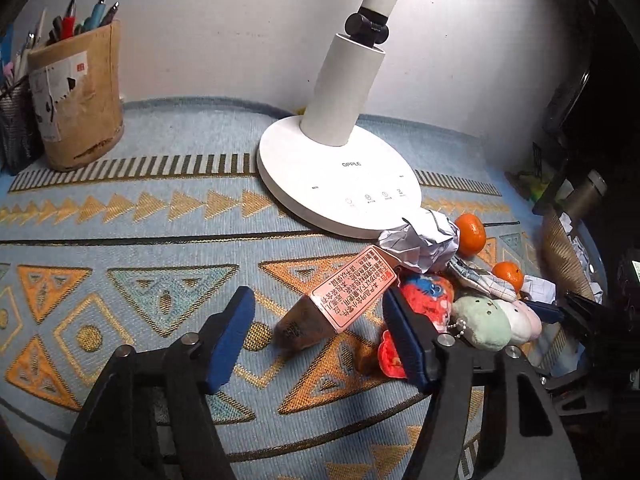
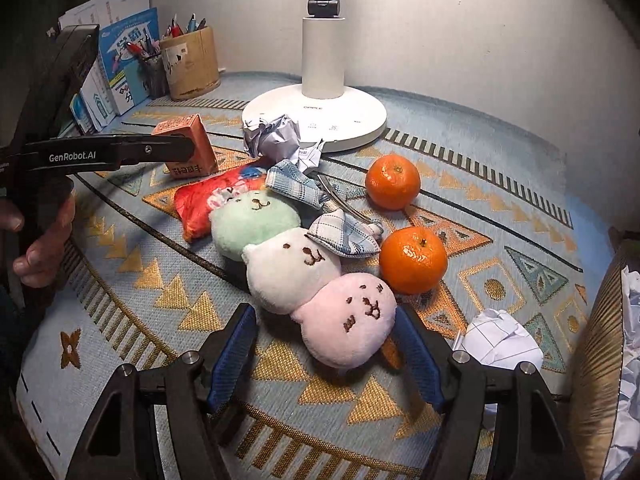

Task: Organize objects
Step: 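Grasp the small pink box with the left tool while the right tool grasps the plush stack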

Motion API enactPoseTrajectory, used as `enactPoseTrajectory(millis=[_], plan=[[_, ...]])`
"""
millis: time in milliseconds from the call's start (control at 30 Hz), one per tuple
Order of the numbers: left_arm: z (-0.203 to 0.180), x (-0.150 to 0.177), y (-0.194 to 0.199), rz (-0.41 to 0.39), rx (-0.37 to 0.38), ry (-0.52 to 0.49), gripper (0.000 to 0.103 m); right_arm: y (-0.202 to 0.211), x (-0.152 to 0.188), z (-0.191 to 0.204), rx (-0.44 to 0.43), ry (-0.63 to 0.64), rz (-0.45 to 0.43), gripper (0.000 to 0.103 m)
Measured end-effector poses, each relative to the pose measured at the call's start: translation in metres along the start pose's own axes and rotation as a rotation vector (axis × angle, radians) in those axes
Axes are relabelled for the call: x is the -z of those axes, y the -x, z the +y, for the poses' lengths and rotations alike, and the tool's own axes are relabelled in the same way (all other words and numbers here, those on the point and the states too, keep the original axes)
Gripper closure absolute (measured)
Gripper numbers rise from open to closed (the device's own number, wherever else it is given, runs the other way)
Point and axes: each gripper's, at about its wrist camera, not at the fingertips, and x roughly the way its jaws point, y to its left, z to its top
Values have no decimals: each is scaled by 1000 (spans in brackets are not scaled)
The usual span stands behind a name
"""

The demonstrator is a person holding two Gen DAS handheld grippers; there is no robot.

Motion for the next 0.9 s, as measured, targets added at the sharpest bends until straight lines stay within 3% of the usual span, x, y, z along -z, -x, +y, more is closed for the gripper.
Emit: enactPoseTrajectory(millis=[33,133,200,300,433,567,767,800,833,900], plan=[[2,0,-3,10,19,9,59,-1,-1,-1,0,0,-1,33],[3,1,-1,16,66,21,67,0,0,-4,-26,-19,-16,33],[3,5,9,20,105,29,81,3,1,-5,-30,-28,-20,40],[1,14,28,28,118,44,83,11,8,-1,-27,-39,-19,62],[3,41,46,48,84,115,83,33,19,11,-33,-73,-38,63],[13,78,57,25,61,251,83,42,29,25,70,-118,19,63],[-2,120,87,15,-53,244,59,53,43,48,84,-69,45,63],[-7,124,90,16,-69,221,48,55,46,51,69,-64,50,63],[-10,128,93,21,-83,200,31,56,49,53,47,-65,54,63],[-15,137,100,17,-169,165,16,57,54,56,13,-73,67,63]])
